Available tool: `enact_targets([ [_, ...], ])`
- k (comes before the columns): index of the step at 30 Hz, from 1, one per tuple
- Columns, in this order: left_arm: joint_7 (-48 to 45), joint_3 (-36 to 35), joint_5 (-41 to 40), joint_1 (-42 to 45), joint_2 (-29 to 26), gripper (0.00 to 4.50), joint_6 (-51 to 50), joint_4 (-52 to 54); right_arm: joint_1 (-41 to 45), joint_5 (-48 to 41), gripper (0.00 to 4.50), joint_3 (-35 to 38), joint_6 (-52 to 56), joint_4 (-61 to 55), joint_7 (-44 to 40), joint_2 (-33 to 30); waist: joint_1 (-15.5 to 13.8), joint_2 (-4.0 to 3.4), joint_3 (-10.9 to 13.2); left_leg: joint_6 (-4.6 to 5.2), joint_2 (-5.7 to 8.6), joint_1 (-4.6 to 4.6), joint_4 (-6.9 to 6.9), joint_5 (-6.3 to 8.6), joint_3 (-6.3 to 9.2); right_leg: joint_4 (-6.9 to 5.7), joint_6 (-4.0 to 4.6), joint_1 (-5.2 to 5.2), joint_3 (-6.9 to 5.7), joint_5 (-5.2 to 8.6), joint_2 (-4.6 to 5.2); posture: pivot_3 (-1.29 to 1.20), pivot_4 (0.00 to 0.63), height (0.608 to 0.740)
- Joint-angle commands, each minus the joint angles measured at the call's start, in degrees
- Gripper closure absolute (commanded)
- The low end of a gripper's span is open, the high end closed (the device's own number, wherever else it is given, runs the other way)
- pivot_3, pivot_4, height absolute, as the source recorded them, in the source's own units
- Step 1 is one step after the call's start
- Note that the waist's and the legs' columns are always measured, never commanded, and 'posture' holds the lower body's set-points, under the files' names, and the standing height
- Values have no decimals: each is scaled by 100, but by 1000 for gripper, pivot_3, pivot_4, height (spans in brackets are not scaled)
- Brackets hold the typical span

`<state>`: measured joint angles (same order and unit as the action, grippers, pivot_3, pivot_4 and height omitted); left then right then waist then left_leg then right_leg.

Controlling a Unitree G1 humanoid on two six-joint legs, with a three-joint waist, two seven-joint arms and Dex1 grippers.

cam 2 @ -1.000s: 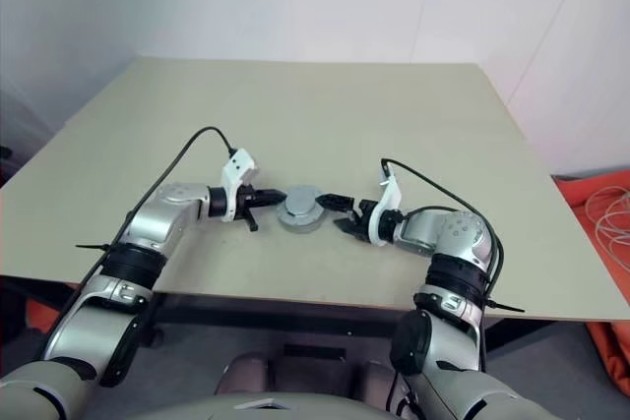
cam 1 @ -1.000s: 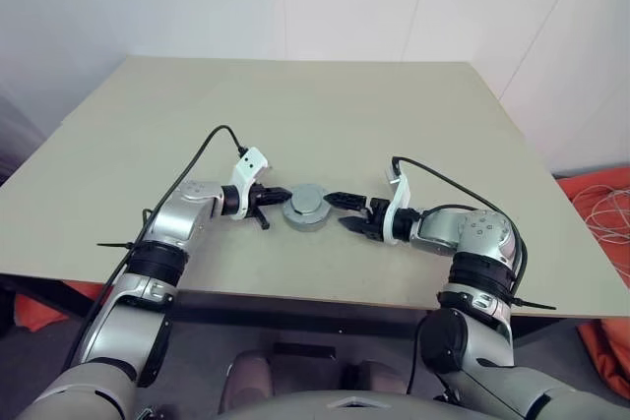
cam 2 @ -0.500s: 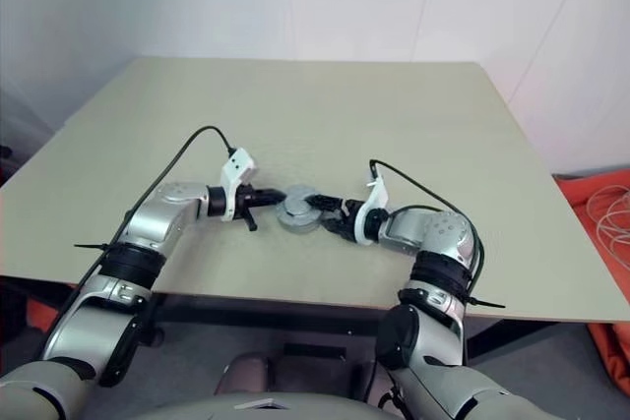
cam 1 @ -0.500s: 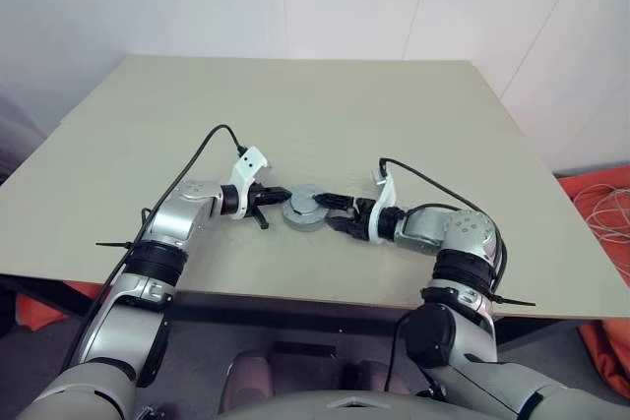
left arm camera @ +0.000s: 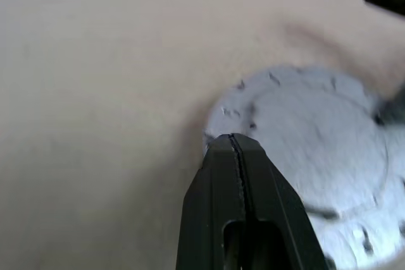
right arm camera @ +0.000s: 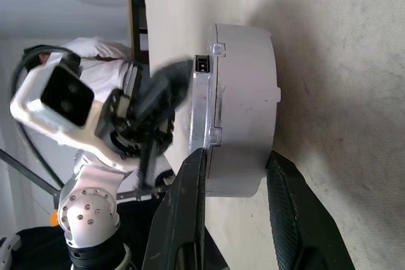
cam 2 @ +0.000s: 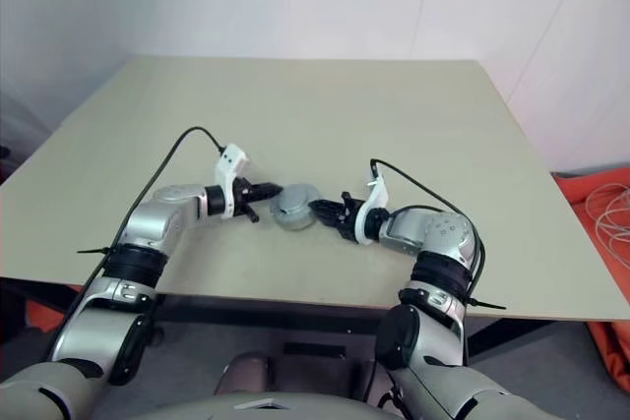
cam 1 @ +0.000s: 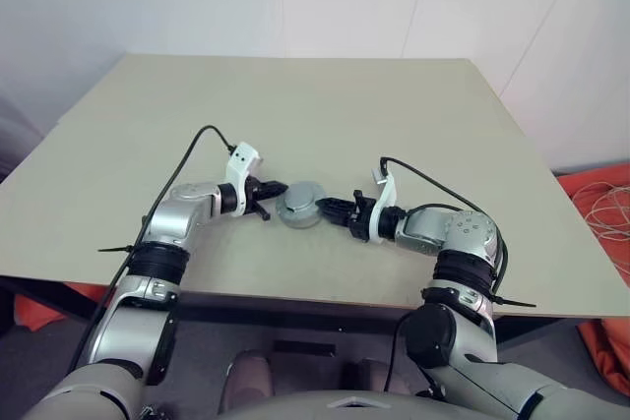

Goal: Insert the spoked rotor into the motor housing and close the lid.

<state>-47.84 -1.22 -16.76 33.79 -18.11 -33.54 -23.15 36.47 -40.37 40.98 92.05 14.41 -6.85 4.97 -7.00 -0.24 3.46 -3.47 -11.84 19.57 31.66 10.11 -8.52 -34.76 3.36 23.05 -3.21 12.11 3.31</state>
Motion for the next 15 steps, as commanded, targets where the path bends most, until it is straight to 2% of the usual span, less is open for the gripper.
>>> enact_targets([
  [1,431,-963,-767,-26,5,4500,-507,369,73,-328,3347,2,45,-290,14,19,7,0,0,-1,0,12,0,-1,0,-1,7,7,0,-4,-3,0,0,740],
  [3,663,-1431,-1193,-97,31,4500,-935,414,98,-407,3347,45,45,-298,27,9,3,0,0,-1,1,17,0,-1,0,-1,33,11,-2,-18,-4,0,0,740],
  [6,1265,-2548,-2161,-190,110,4500,-1859,249,228,-564,3347,197,45,-304,47,13,0,0,0,0,3,20,0,0,1,2,35,17,-2,-20,-2,0,0,740],
  [8,1503,-3090,-2658,-305,192,4500,-2104,248,287,-653,3347,248,45,-290,81,-15,-6,1,1,0,6,26,2,0,2,3,36,21,-3,-21,-2,0,0,740],
  [12,1835,-3504,-3135,-645,367,4500,-2311,495,356,-823,3347,323,45,-265,143,-84,-19,1,1,0,6,32,2,0,3,5,34,23,-3,-20,-2,0,0,740],
  [15,1876,-3655,-3768,-975,572,3954,-2829,801,418,-1005,3347,363,45,-247,204,-168,-28,2,2,0,4,32,2,0,4,6,0,23,-3,-2,-2,0,0,740],
])
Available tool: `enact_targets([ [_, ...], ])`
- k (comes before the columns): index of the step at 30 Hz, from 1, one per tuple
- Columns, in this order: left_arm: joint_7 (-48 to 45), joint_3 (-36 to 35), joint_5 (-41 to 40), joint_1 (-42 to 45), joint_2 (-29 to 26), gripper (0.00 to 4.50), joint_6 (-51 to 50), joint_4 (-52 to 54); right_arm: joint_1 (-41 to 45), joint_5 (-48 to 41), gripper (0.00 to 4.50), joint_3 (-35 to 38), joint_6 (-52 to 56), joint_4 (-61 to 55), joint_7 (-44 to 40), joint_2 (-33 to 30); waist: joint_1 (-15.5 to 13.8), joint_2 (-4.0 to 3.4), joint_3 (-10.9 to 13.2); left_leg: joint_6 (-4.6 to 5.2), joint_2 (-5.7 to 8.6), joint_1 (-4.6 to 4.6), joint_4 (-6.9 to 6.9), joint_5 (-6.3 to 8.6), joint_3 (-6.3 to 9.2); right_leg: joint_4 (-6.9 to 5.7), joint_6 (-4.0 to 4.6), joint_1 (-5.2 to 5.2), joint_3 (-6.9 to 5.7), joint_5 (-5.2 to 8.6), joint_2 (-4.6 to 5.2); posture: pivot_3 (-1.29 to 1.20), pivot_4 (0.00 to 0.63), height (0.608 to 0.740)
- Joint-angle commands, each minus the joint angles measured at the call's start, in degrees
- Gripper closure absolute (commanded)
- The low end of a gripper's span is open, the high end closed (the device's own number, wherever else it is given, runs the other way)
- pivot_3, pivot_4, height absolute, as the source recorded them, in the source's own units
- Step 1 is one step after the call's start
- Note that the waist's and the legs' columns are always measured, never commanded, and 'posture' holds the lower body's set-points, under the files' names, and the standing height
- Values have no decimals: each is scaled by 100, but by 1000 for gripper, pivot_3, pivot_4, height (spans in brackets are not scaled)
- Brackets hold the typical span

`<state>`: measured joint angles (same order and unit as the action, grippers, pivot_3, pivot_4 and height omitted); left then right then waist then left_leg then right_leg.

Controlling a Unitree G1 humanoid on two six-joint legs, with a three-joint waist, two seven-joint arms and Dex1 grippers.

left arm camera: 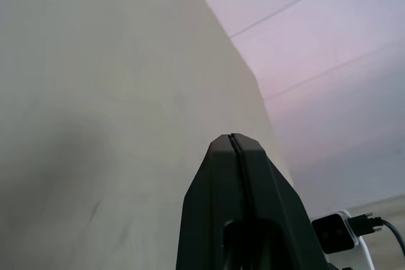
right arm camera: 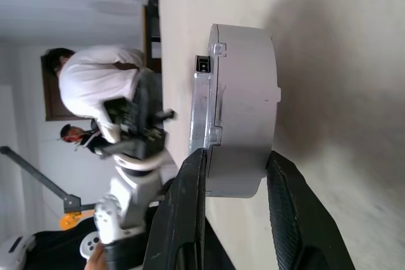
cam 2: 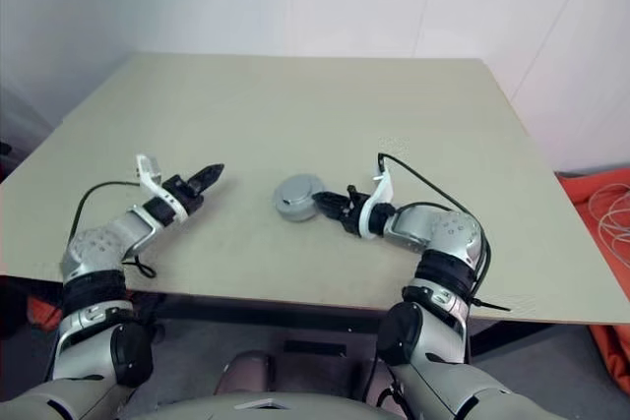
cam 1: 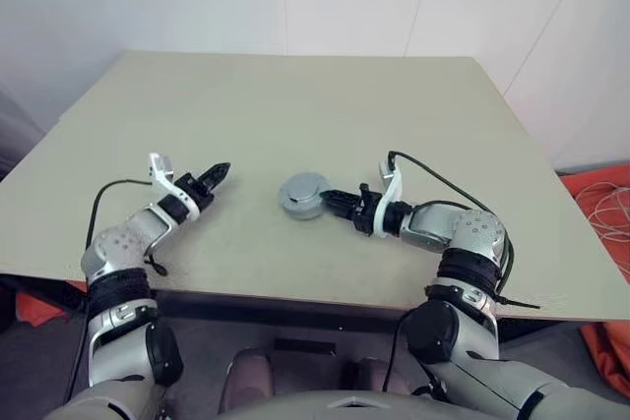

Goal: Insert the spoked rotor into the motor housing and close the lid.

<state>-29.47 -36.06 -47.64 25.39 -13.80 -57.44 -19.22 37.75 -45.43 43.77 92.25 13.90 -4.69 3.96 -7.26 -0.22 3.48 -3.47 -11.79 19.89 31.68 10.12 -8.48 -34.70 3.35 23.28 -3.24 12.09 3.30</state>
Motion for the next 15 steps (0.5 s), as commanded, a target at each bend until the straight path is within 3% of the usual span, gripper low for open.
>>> enact_targets([
  [1,12,-204,-957,-250,195,3667,-735,487,312,-562,3347,94,25,-191,17,-92,-10,1,0,0,0,0,0,0,0,0,-1,0,0,0,1,0,0,740],
  [5,48,-184,-1831,-563,341,2356,-1587,827,358,-814,3347,98,25,-220,110,-133,0,1,1,0,1,1,1,0,0,-2,-1,0,0,0,-1,0,0,740],
  [12,676,-255,-2888,-546,631,39,-1840,785,419,-1268,3347,47,25,-308,377,-95,-3,1,1,-3,3,1,2,-2,-1,-2,-5,-3,0,0,-6,0,0,740],
  [15,965,-152,-3238,-504,679,0,-1950,686,408,-1492,3347,-42,25,-348,482,-55,-3,1,1,-3,3,4,3,-2,-1,-1,-17,-3,0,-7,-6,0,0,740],
])
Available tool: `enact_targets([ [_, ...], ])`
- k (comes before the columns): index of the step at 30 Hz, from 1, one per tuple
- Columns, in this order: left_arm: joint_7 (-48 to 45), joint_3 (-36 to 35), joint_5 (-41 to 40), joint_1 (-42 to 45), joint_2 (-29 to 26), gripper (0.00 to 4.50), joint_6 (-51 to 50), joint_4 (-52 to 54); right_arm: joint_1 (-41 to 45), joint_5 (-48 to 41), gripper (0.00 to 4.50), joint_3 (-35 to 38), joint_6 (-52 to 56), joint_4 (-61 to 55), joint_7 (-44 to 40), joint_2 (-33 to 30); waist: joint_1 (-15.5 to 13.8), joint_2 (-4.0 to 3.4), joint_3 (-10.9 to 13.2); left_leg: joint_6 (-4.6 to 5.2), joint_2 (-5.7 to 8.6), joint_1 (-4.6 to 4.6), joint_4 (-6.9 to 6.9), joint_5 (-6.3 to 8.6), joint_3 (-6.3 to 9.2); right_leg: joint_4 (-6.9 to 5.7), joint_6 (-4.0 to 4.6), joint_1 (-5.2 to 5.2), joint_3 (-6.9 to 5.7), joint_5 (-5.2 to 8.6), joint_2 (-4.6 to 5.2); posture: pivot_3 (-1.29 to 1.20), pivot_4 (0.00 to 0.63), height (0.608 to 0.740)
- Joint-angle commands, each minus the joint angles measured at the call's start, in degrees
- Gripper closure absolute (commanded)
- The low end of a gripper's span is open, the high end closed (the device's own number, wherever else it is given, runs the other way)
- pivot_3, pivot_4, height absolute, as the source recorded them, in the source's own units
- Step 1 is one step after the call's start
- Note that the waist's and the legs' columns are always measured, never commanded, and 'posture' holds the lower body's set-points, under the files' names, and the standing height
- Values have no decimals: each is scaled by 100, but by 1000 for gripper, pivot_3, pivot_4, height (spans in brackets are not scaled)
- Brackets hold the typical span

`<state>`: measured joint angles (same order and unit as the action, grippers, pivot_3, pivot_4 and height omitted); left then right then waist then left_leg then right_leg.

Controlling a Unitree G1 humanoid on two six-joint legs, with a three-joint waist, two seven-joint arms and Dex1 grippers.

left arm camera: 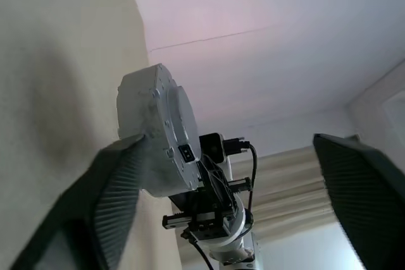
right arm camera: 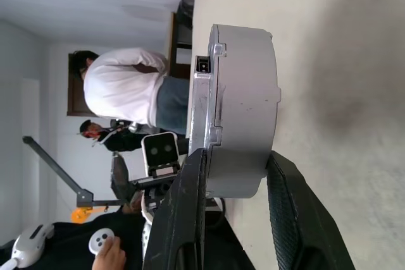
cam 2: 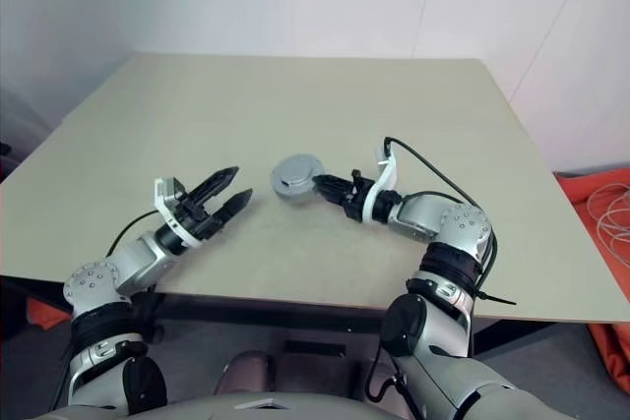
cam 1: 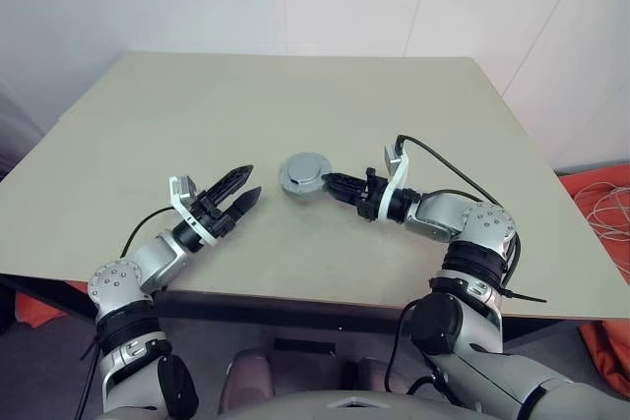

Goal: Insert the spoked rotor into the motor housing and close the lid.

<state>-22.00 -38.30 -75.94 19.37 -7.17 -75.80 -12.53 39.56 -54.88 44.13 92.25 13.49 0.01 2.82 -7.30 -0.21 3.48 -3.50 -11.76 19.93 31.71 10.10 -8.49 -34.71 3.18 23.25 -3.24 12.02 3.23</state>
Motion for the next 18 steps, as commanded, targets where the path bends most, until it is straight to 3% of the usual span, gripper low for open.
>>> enact_targets([
  [1,283,138,-452,93,11,0,-161,-23,209,-613,3347,-108,25,-327,36,78,0,0,0,0,0,0,0,0,0,0,-6,0,0,-4,0,0,0,740],
  [9,746,306,-796,106,29,0,22,-345,105,-1212,3347,-267,25,-420,271,159,-1,0,0,0,1,4,5,0,0,0,-15,-1,0,-8,0,0,0,740],
  [18,594,638,-775,215,57,0,291,-219,-161,-1827,3347,-710,25,-544,533,83,-8,0,0,0,1,5,22,0,3,0,-27,-3,0,-15,0,0,0,740],
])
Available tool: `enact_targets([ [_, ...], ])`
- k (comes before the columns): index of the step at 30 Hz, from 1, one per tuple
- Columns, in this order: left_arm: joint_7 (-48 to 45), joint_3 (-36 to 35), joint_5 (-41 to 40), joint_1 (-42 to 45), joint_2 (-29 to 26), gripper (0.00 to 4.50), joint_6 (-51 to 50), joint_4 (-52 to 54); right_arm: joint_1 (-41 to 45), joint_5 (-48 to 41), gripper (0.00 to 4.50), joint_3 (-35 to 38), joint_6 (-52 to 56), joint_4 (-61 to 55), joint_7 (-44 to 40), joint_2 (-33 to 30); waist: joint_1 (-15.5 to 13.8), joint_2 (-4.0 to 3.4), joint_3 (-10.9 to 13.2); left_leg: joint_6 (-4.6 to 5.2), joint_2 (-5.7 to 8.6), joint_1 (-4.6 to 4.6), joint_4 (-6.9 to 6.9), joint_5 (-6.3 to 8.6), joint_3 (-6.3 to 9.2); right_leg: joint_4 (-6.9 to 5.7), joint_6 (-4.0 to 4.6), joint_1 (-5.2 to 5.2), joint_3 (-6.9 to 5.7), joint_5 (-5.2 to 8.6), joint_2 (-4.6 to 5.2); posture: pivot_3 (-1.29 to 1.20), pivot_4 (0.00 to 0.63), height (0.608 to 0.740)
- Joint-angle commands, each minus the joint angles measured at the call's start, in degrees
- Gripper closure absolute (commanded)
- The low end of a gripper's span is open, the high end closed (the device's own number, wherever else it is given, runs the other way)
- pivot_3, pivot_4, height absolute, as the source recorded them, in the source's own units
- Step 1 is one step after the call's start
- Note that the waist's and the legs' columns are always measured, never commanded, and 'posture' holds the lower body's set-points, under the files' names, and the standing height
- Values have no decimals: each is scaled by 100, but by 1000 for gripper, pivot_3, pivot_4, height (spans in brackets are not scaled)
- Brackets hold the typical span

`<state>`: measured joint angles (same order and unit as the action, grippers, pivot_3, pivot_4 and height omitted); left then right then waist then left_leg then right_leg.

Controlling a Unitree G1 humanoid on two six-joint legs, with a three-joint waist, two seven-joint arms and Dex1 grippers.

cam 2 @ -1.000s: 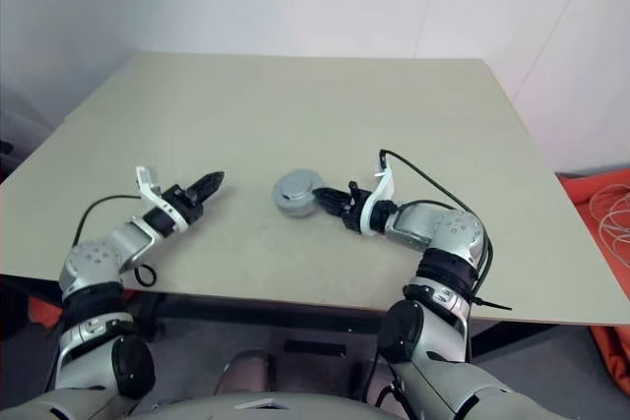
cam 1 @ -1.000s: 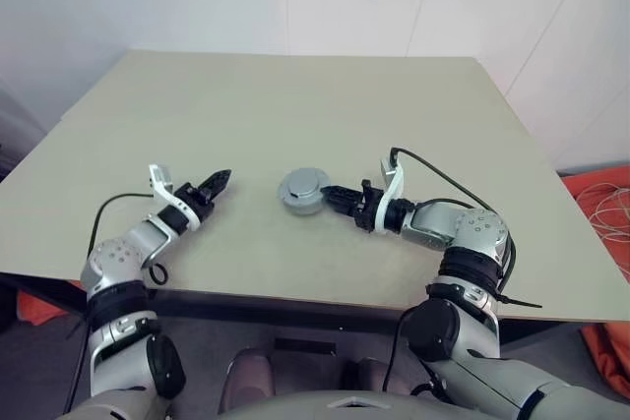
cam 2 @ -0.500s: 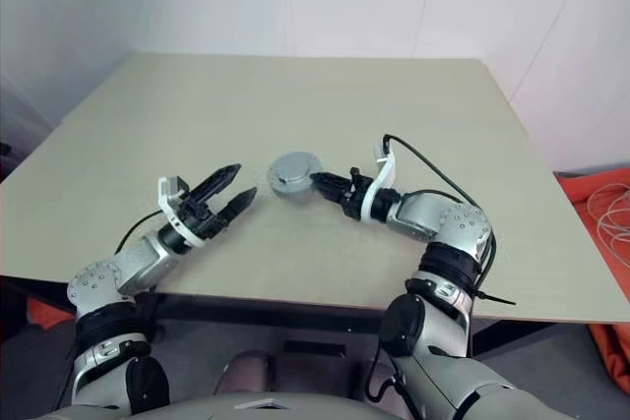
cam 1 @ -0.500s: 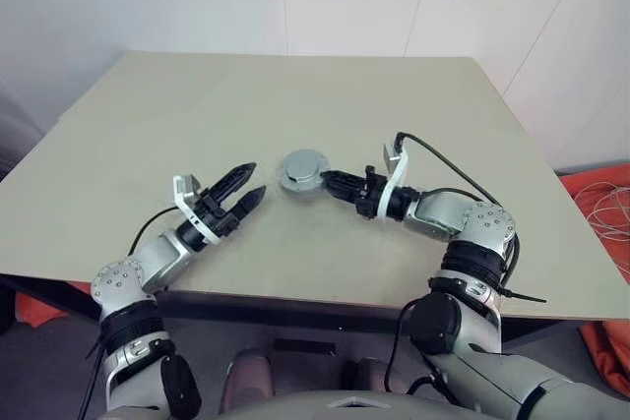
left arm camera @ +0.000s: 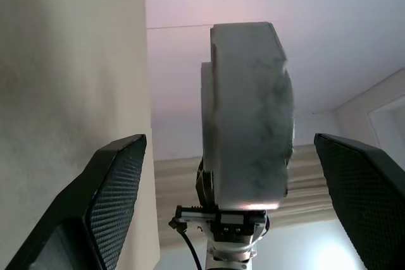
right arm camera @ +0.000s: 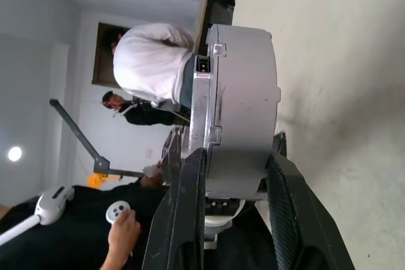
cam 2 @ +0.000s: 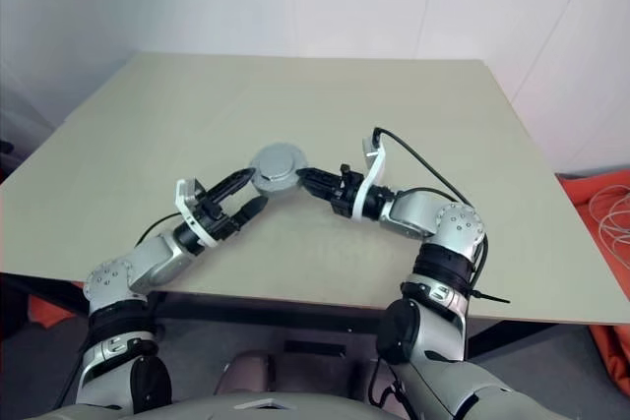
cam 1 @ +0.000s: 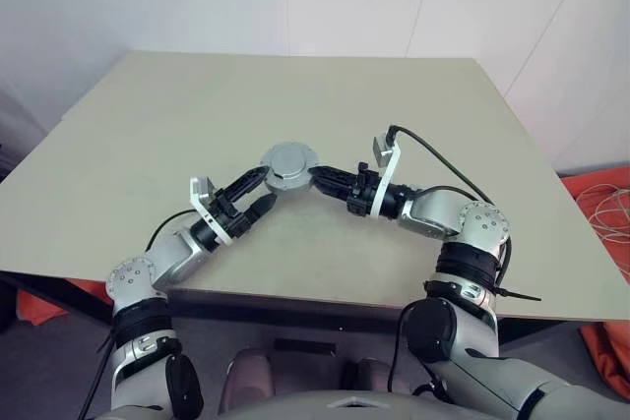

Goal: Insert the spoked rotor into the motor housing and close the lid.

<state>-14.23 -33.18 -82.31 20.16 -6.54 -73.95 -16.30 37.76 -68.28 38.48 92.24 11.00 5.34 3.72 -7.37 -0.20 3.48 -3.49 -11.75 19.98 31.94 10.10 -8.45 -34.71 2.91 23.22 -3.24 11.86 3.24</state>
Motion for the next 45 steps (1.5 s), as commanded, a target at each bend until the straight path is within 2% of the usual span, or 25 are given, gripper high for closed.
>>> enact_targets([
  [1,-217,161,-140,142,-14,0,122,171,-9,-523,3347,-189,26,-308,18,-10,0,0,0,0,0,1,3,0,0,0,-1,0,0,-1,0,0,0,740],
  [7,-397,341,-180,161,-68,0,214,221,-95,-622,3347,-364,21,-369,81,-10,1,0,0,0,-1,4,20,0,0,-2,-12,-2,0,-7,0,0,0,740],
  [10,-458,367,-263,140,-87,589,211,211,-100,-640,3347,-387,12,-355,64,-16,1,0,0,0,0,4,25,0,1,-2,-15,-4,1,-9,2,0,0,740],
  [16,-459,383,-302,124,-172,2439,239,194,-108,-748,3347,-484,-21,-260,74,-79,0,0,0,0,0,4,27,0,1,-2,-17,-5,1,-10,1,0,0,740],
  [20,-440,393,-279,137,-206,2437,302,171,-107,-913,3347,-521,-178,-227,-18,-95,0,0,0,0,0,5,27,0,1,-2,-17,-6,1,-11,1,0,0,740],
  [22,-436,422,-258,129,-222,2437,312,173,-50,-1351,3347,-351,-455,-32,158,25,0,1,0,0,0,5,27,0,1,-3,-17,-6,1,-11,1,0,0,740],
  [26,-448,477,-276,105,-239,2437,354,188,-143,-1390,3347,-627,-479,-207,167,-108,0,1,-1,0,0,4,28,0,1,-3,-17,-6,1,-11,2,0,0,740],
  [28,-445,490,-243,100,-234,2437,430,195,-225,-1269,2591,-806,-523,-371,160,-188,-5,1,-1,1,0,6,29,0,2,-3,-19,-7,1,-12,4,0,0,740],
  [30,-436,497,-235,93,-248,2437,465,190,-311,-1330,2061,-887,-595,-384,249,-214,-5,2,-1,1,0,7,29,1,2,-3,-20,-7,1,-12,4,0,0,740],
  [36,-328,411,-349,45,-249,2437,595,232,-447,-1474,15,-1113,-673,-196,474,-466,-8,1,-1,1,0,7,33,1,2,-4,-21,-9,1,-13,3,0,0,740],
  [41,49,146,-595,66,-109,2437,1042,403,-587,-1075,0,-1511,-593,-417,272,-1051,-12,2,-1,1,1,8,42,1,3,-3,-26,-17,1,-16,4,0,0,740],
  [45,747,-183,-722,228,85,2437,1833,711,-617,-565,0,-2124,-687,-1036,-406,-1799,-33,4,0,5,1,15,53,3,4,-4,-30,-18,1,-18,3,0,0,740],
])
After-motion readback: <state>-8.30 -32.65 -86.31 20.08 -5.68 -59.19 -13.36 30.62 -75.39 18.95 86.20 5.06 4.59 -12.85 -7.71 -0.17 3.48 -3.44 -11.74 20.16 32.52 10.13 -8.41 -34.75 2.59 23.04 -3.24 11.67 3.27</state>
